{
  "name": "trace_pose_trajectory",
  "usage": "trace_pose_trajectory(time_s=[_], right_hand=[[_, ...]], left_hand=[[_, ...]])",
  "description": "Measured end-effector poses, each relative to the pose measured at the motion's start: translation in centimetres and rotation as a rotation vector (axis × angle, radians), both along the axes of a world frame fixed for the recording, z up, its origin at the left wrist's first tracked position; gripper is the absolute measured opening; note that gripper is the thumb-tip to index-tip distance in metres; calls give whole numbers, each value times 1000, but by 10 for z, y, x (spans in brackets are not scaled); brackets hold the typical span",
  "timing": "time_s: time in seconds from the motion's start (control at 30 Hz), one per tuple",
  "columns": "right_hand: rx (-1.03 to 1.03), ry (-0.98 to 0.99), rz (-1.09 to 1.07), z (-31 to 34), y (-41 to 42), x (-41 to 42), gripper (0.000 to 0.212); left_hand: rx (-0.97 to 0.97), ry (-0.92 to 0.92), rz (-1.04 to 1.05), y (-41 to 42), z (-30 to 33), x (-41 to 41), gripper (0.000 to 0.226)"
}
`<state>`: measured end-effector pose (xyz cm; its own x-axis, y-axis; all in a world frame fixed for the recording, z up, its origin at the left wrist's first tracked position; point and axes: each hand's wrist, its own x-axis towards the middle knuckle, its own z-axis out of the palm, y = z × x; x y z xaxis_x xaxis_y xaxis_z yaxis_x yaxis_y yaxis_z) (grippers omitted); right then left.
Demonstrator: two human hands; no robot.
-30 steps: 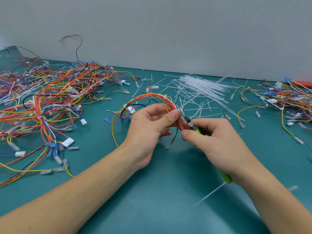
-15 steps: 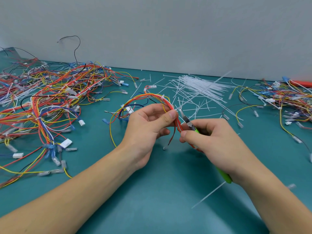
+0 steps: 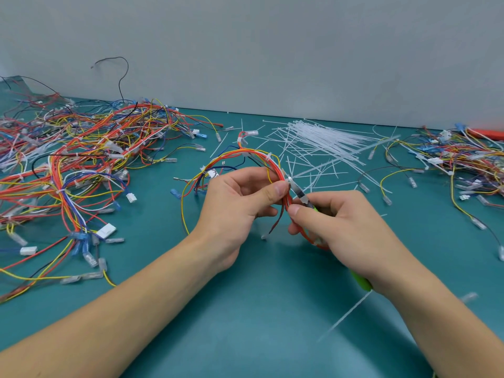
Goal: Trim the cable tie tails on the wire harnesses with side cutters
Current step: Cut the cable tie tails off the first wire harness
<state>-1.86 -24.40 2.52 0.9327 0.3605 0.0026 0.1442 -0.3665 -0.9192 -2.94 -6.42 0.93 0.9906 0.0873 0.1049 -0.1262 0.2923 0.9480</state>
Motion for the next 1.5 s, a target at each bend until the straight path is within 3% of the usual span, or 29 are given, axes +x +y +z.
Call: trace_pose_trajectory(time_s=[0.33,0.5,0.7,0.8,0.93,0.97,1.07,1.13,1.2,1.3,1.5], right_hand=[[-46,0,-5,-2,-2,3,38],[166,88,-163,2,-1,6,22],[255,83,-280,7,-9,10,7],[263,62,-278,7,-11,12,13],[582,76,-304,17,-25,18,17],[545,14,-337,18,-28,20,15],[123,-203,-378,12,-26,19,2],[14,-130,-269,6,-16,14,9],[-4,-31,-164,1,-6,7,20],[-24,-45,-81,2,0,4,24],[171,1,-120,5,-2,2,22]], left_hand=[[24,-11,5,1,-5,3,9],[-82,35,-23,5,-2,4,19],[-147,57,-45,9,0,7,10],[-173,33,-56,13,4,8,10],[-238,15,-99,20,11,11,12],[-264,22,-125,22,12,12,11],[-335,42,-212,24,14,12,7],[-369,39,-263,24,12,12,6],[-401,35,-315,24,10,12,9],[-413,35,-333,22,8,13,12],[-259,62,-267,17,5,12,18]])
